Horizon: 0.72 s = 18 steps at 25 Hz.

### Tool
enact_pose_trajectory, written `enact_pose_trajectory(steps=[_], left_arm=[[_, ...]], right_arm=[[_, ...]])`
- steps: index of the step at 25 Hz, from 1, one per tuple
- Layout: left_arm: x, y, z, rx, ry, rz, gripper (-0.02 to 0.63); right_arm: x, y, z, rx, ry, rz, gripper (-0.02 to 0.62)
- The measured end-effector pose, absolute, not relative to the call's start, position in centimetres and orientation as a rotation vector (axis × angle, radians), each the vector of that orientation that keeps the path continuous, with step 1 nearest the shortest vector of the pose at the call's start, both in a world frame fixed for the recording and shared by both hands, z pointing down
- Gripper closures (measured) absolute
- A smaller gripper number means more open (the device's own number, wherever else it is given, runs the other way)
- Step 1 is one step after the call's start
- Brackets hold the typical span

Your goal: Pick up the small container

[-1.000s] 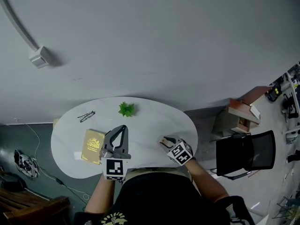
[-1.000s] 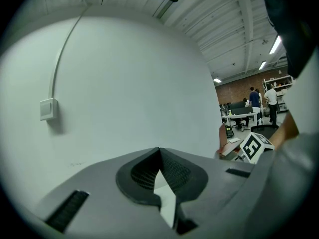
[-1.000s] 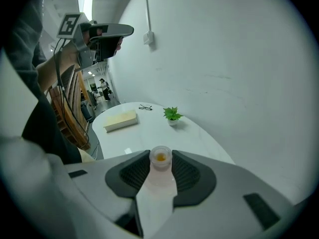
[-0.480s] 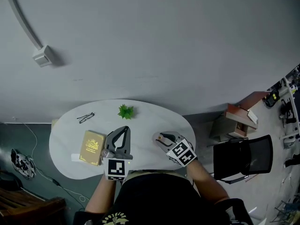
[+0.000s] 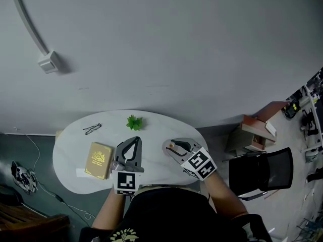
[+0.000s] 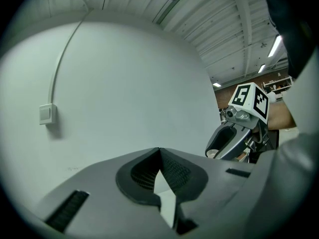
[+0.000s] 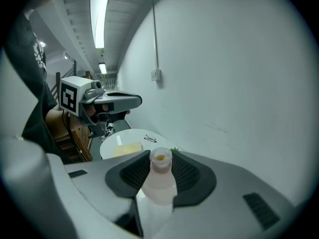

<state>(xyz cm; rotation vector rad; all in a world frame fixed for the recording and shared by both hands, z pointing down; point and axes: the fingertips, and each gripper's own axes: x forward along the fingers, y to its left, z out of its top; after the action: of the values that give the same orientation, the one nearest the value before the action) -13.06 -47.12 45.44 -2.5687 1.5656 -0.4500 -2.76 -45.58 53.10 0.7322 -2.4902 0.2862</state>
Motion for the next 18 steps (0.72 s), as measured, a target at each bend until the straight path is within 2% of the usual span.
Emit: enact_pose_trajectory(steps=[11, 18], left_arm=[[-12.2, -45.9, 44.7, -2.572, 1.542, -0.451, 0.601], [-12.0, -45.6, 45.1, -2.586, 1.534, -0.462, 0.601]], right_arm=[[-2.8, -45.0, 48.0, 0.741, -2.595, 0.219, 0.448], [-3.0, -44.4, 47.9, 0.734, -2.585, 0.2, 0.448]])
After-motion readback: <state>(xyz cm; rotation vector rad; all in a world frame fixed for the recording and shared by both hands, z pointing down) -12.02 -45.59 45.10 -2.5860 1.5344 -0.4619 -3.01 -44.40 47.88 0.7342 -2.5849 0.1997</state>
